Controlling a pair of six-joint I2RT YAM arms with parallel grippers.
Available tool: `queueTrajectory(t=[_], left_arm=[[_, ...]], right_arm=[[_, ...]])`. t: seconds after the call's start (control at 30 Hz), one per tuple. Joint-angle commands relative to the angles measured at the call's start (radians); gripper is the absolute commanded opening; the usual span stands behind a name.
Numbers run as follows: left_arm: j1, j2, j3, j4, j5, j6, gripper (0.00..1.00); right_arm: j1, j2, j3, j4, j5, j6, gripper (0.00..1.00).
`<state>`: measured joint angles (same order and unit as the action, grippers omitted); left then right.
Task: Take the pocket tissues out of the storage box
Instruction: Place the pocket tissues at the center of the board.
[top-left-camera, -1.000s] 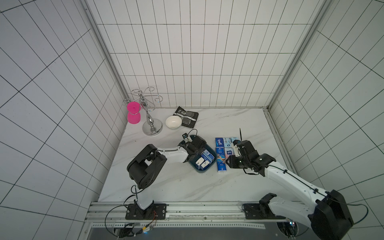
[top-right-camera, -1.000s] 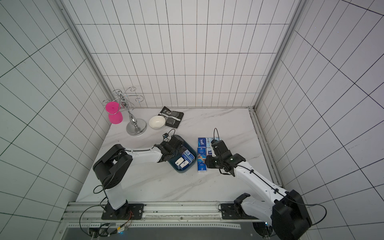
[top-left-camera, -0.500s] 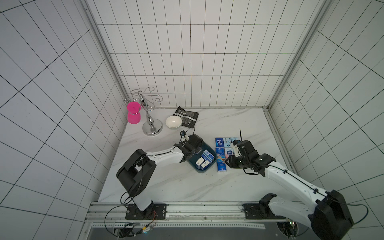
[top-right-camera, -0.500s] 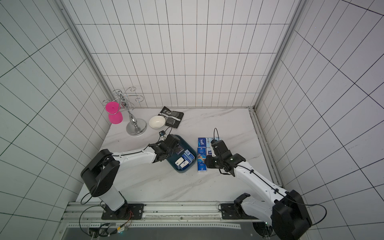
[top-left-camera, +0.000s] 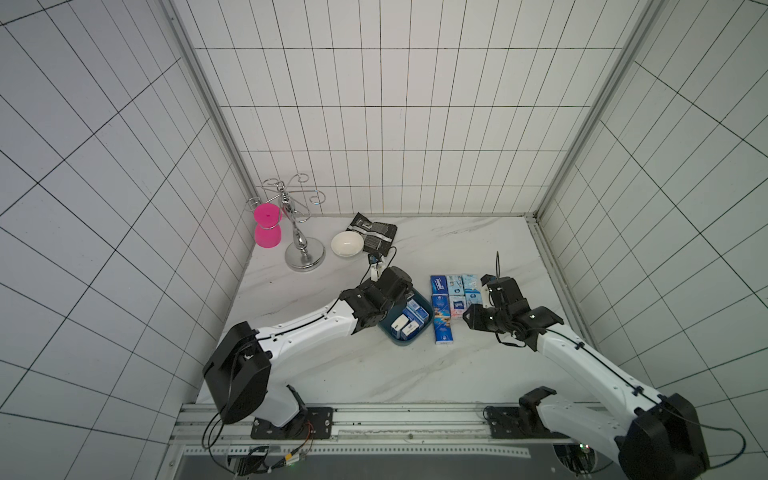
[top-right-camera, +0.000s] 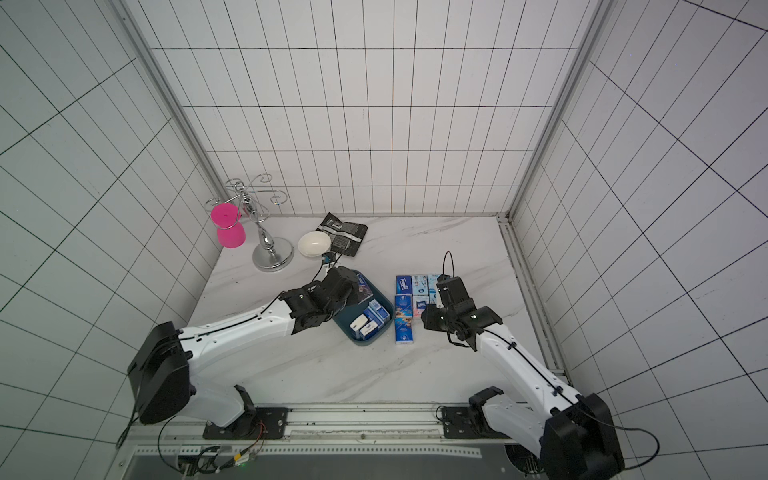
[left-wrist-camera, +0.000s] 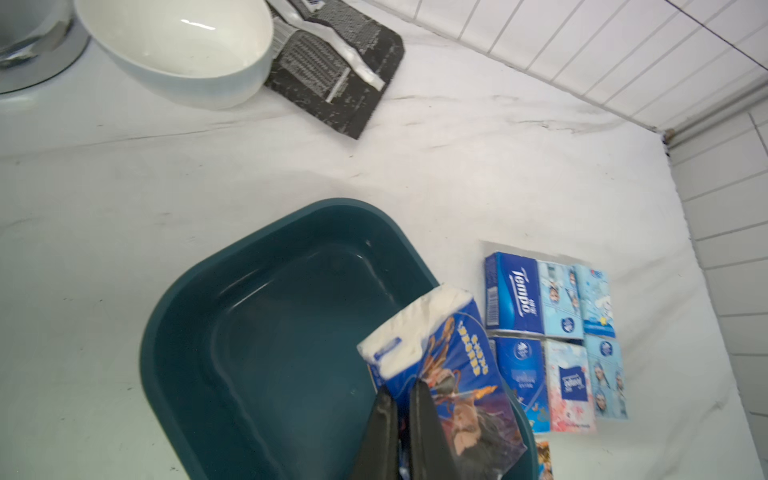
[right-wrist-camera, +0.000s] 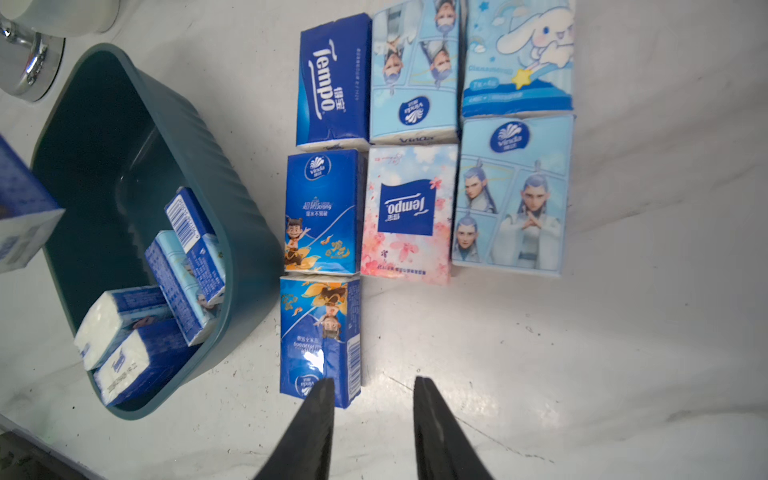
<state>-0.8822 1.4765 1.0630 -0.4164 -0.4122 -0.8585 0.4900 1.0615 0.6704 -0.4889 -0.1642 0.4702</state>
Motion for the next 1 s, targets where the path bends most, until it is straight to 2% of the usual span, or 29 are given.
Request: queueTrajectory(t=[0.0,0.13,0.27,0.47,0.63,0.97], left_arm=[[-0.057,0.007,0.069,-0.013,0.059,0.068,0.0],[-0.133,0.084,0.144,-0.002,0.129,0.088,0.0],[-0.207,0.171,0.217,0.012,0.152,0.106,0.0],[-0.264,0.282,0.281,0.041,0.186,0.099,0.0],[-0.285,0.372,0.317,0.051,0.22,0.092,0.0],[-0.277,0.52,0.39,0.036,0.212,0.076,0.0]], right_arm=[[-0.049,-0.031,-0.016,-0.04,0.03,-0.012,0.35],[-0.105,-0.091,-0.031,-0.06,0.081,0.007,0.35],[-0.129,-0.136,-0.016,-0.101,0.133,0.015,0.35],[-0.155,-0.23,0.001,-0.162,0.247,0.022,0.36],[-0.177,-0.242,0.024,-0.185,0.232,0.006,0.37],[-0.177,-0.198,-0.007,-0.148,0.155,0.004,0.37]])
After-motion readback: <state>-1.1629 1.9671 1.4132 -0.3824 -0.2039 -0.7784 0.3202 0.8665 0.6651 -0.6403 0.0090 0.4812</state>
